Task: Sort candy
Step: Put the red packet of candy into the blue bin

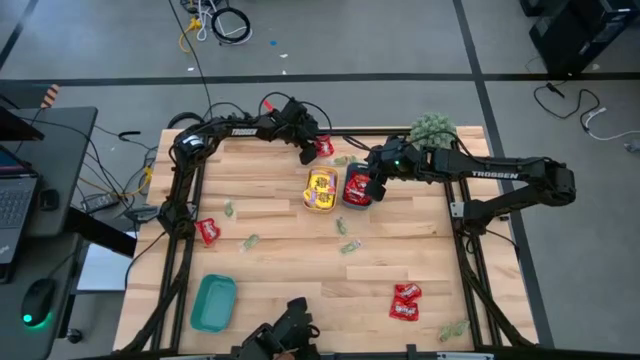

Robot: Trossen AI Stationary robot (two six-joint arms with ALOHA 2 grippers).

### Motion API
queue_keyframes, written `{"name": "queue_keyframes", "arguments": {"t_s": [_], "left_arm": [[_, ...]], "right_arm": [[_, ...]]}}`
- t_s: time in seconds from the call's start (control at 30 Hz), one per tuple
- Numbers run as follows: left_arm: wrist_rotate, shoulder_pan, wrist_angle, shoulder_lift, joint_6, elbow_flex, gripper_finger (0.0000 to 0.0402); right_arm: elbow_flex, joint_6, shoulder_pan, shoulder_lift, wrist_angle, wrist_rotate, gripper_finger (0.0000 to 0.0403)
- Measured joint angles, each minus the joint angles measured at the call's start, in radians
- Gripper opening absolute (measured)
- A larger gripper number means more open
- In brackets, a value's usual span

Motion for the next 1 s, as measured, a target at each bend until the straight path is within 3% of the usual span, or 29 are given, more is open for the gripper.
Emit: {"name": "queue_keyframes", "arguments": {"t_s": [0.3,0.57,0.73,1.0], "left_arm": [[0.0,-0.006,-0.003,0.0,0.016,0.0,0.013],[-0.057,-0.001,-0.002,-0.002,0.043,0.0,0.0011],[-0.063,0.035,-0.029,-0.032,0.033,0.0,0.0003],[0.026,0.05,-0.115,-0.052,0.043,0.024,0.0009]], "right_arm": [[0.0,-0.008,0.0,0.0,0.0,0.0,0.0103],[0.0,-0.024,0.0,0.0,0.0,0.0,0.0076],[0.0,-0.027,0.0,0.0,-0.011,0.0,0.0052],[0.0,-0.041,-0.004,0.0,-0.011,0.0,0.002]]}}
